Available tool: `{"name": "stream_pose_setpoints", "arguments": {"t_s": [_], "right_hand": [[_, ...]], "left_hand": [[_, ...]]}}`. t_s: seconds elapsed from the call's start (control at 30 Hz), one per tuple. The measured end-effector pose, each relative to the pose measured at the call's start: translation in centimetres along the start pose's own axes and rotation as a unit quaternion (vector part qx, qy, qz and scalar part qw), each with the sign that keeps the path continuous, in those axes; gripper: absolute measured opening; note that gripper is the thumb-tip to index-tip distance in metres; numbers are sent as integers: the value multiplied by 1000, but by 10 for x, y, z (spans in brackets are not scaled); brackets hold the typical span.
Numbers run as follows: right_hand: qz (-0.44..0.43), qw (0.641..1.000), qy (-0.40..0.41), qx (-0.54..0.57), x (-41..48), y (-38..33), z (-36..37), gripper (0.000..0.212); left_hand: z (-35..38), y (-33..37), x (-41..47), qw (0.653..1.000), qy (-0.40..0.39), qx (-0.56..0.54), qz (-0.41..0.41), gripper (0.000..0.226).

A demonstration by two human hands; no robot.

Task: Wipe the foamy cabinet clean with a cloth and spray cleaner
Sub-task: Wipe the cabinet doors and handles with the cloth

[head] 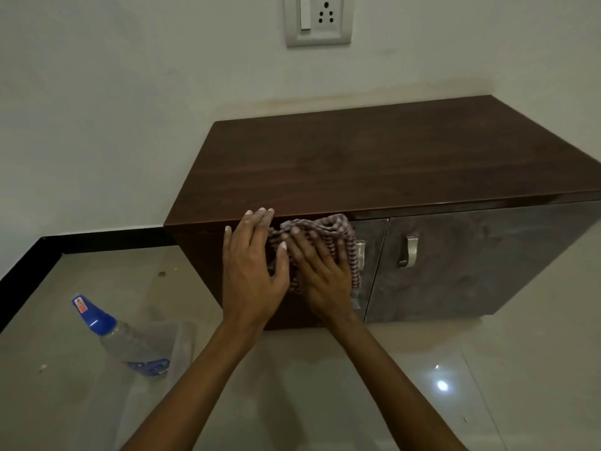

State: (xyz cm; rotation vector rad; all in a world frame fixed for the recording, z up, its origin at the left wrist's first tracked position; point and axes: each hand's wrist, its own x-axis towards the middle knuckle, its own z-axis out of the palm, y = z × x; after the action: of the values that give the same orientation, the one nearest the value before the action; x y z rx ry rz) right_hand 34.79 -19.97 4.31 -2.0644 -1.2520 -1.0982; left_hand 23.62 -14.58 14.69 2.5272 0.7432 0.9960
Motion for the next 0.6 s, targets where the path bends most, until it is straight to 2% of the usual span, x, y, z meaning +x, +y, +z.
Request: {"name": "stream_pose_setpoints", "arguments": {"t_s": [0.07, 0.1, 0.13, 0.23, 0.27, 0.3, 0.37, 0.43, 0.47, 0.5, 0.53, 0.6], "right_hand": [[134, 989, 41, 38, 2, 2, -12, 61], [174, 981, 55, 60, 5, -3, -13, 60], [172, 981, 58, 67, 8, -10, -12, 61], [-12, 999, 24, 24, 14, -13, -5, 68], [-51, 998, 23, 4, 15, -5, -6, 68], [-48, 998, 28, -8, 16, 4, -10, 66], [69, 995, 70, 12, 16, 17, -22, 57], [209, 967, 123, 71, 18, 18, -28, 50], [241, 957, 130, 91, 22, 14, -27, 50], [234, 960, 120, 99, 27, 7, -25, 51], [187, 973, 99, 89, 31, 0, -22, 53], [38, 997, 52, 42, 33, -8, -15, 65]], "left_hand": [[0, 1, 0, 1000, 6, 2, -2, 56], [1, 2, 0, 1000, 8, 3, -4, 56], [1, 3, 0, 1000, 8, 2, -6, 57], [2, 3, -1, 1000, 2, -5, -4, 59], [2, 3, -1, 1000, 2, -3, -2, 58], [1, 2, -1, 1000, 5, -2, 0, 56], [0, 0, 0, 1000, 11, -2, -1, 55], [0, 1, 1, 1000, 11, -7, -6, 55], [0, 2, 1, 1000, 10, -9, -6, 55], [1, 3, 1, 1000, 9, -11, -7, 53], [1, 3, 1, 1000, 7, -13, -10, 51], [0, 4, 2, 1000, 7, -15, -18, 49]]}}
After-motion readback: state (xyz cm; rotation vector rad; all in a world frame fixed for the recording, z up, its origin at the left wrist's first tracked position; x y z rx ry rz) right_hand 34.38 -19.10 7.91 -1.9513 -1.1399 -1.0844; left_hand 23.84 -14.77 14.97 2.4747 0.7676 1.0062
